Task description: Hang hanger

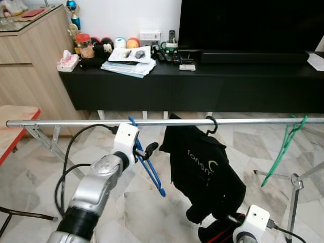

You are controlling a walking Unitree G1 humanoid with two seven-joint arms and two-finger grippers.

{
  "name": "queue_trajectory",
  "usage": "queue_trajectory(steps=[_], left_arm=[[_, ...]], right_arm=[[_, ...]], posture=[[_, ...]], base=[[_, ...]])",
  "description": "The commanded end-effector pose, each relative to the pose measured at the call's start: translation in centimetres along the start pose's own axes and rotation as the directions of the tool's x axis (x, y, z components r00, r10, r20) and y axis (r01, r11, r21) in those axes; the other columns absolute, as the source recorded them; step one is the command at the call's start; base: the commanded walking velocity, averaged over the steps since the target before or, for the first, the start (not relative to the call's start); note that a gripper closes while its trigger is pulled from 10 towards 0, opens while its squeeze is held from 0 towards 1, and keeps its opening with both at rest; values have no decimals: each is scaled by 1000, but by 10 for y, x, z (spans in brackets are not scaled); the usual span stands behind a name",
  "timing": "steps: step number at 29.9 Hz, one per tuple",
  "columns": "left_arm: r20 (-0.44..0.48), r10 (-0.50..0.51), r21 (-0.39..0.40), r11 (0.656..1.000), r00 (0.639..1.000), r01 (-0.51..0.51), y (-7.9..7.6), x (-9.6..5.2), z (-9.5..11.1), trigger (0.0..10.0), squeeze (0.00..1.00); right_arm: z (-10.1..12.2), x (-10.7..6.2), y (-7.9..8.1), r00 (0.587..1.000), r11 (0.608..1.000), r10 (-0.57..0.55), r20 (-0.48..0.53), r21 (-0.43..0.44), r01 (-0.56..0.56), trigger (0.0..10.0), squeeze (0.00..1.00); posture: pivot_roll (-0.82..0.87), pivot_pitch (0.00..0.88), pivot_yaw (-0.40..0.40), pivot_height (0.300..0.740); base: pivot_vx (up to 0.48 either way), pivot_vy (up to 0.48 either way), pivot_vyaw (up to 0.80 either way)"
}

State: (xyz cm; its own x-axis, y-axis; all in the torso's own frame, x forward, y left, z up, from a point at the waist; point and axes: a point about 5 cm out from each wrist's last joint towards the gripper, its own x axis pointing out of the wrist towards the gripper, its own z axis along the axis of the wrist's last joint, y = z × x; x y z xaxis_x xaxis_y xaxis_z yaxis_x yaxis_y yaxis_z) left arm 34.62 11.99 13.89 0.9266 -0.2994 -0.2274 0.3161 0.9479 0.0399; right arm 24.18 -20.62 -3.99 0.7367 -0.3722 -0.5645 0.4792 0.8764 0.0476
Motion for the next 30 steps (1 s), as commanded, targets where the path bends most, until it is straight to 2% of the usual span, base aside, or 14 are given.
queue_trajectory(steps=[1,8,19,30], left_arm=[[-53,58,18,998,997,-57,3,4,-4,10000,0],[-100,216,-46,974,971,-221,10,15,-4,10000,0],[-83,281,-91,953,956,-288,2,34,12,10000,0],[-121,346,-75,931,930,-356,5,37,4,10000,0]], right_arm=[[-2,0,-1,1000,1000,-8,-9,1,8,10000,0],[-2,0,-2,1000,1000,-12,-13,1,12,10000,0],[-3,-1,0,1000,1000,-9,-15,1,10,10000,0],[-4,-1,0,1000,1000,-6,-26,-1,6,10000,0]], posture=[[-53,76,35,740],[-53,75,36,740],[-58,69,41,740],[-58,64,42,740]], base=[[0,0,0],[0,0,0],[0,0,0],[0,0,0]])
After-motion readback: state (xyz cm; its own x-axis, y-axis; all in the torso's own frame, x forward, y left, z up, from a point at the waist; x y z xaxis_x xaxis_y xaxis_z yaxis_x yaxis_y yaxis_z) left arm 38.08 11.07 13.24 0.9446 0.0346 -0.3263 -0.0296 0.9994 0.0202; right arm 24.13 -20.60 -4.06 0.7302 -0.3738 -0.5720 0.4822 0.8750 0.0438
